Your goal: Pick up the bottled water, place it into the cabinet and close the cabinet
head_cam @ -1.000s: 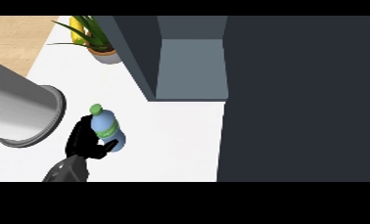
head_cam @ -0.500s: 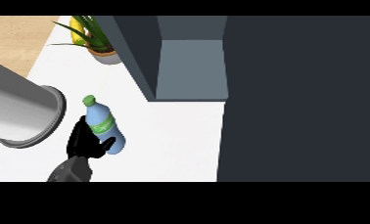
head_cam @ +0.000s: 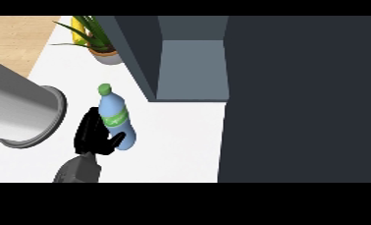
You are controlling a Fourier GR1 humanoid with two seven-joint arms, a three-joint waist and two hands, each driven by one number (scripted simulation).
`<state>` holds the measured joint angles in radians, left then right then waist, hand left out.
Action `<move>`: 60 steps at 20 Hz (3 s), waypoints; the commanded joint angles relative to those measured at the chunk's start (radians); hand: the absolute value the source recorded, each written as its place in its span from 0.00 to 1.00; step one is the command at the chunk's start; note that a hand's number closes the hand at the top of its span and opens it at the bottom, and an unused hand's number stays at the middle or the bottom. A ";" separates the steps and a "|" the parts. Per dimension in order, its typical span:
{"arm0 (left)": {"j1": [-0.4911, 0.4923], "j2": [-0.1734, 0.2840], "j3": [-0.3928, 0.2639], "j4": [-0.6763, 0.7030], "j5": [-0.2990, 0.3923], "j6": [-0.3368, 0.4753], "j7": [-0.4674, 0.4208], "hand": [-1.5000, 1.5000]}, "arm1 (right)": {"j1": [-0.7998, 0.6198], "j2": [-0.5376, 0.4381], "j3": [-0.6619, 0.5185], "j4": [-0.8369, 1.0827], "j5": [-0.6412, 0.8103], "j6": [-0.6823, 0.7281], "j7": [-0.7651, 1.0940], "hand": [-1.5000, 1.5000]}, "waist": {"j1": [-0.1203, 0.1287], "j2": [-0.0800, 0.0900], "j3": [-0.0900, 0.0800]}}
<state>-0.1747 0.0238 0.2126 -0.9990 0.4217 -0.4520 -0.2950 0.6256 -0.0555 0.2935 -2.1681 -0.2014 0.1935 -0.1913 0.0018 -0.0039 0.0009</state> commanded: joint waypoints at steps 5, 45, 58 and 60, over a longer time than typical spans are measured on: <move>0.009 -0.023 -0.285 -0.270 0.073 0.302 0.064 1.00 | -0.003 -0.018 -0.012 0.009 -0.039 0.009 -0.001 0.00 | -0.006 0.000 0.000; -0.611 0.040 -0.508 0.032 -0.237 1.106 0.243 1.00 | -0.084 -0.033 0.038 0.041 -0.043 -0.001 0.024 0.00 | -0.093 0.025 0.000; -0.577 0.123 -0.595 0.153 -0.356 1.224 0.233 1.00 | -0.102 -0.020 0.032 0.062 -0.038 -0.020 0.027 0.00 | -0.091 0.028 -0.001; -0.594 0.127 -0.605 0.176 -0.377 1.257 0.246 1.00 | -0.130 -0.028 0.027 0.101 -0.046 0.015 -0.007 0.00 | -0.095 0.032 0.000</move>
<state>-0.5490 0.0840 -0.4540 -1.0445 0.0514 0.9262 -0.0826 0.5206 -0.0795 0.3357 -2.0827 -0.2346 0.1960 -0.1899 -0.0704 -0.0117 0.0119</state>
